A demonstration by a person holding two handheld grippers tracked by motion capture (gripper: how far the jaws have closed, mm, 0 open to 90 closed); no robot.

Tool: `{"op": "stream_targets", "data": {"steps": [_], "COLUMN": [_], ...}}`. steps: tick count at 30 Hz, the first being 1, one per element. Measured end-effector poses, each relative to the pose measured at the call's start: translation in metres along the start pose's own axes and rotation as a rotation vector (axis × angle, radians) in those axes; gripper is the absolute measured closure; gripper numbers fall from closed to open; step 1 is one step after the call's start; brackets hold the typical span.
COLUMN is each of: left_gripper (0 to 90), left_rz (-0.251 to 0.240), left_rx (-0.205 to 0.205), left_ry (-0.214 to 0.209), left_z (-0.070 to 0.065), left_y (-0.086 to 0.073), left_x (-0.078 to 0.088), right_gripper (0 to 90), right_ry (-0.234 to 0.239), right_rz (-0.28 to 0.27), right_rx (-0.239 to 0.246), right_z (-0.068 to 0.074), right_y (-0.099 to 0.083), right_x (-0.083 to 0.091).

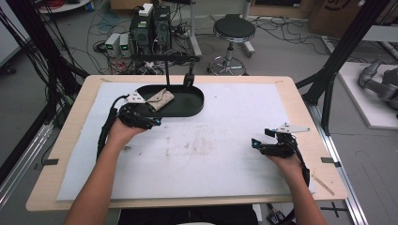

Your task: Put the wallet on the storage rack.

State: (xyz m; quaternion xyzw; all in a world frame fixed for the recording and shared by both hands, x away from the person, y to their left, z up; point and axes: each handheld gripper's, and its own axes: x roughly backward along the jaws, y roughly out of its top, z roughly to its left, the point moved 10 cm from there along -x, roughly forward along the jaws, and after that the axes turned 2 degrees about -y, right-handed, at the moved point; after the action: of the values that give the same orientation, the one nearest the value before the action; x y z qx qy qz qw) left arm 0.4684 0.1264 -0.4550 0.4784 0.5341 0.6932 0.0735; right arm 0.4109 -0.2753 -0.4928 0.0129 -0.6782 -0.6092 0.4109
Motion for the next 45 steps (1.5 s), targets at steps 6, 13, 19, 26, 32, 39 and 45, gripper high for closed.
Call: {"op": "stream_targets", "data": {"steps": [6, 13, 19, 26, 32, 39, 45], "left_gripper": [22.2, 22.2, 22.1, 21.3, 20.2, 19.7, 19.7], "left_rz": [-0.038, -0.042, -0.053, -0.094, -0.109, -0.108, -0.107], "left_rx": [0.001, -0.018, -0.026, 0.001, 0.011, 0.013, 0.013], "left_ry": [-0.003, -0.005, -0.005, 0.000, 0.004, 0.011, 0.006], "left_z": [-0.016, -0.031, -0.041, -0.043, -0.044, -0.044, -0.045], "left_y": [-0.013, -0.026, -0.040, -0.046, -0.055, -0.063, -0.066], "left_x": [0.007, 0.016, 0.019, 0.032, 0.034, 0.032, 0.032], "right_gripper": [19.9, 19.9, 19.9, 19.9, 19.9, 19.9, 19.9], "right_ry": [0.000, 0.002, 0.002, 0.001, 0.000, -0.004, -0.001], "right_rz": [-0.003, 0.000, -0.010, -0.010, -0.012, -0.008, -0.005], "right_rx": [0.007, 0.006, 0.013, 0.005, 0.013, 0.026, 0.041], "right_z": [0.001, 0.004, 0.006, 0.006, 0.006, 0.008, 0.012], "right_y": [0.001, 0.001, 0.004, 0.003, 0.004, 0.005, 0.006], "right_x": [-0.001, -0.002, -0.004, -0.008, -0.008, -0.013, -0.014]}}
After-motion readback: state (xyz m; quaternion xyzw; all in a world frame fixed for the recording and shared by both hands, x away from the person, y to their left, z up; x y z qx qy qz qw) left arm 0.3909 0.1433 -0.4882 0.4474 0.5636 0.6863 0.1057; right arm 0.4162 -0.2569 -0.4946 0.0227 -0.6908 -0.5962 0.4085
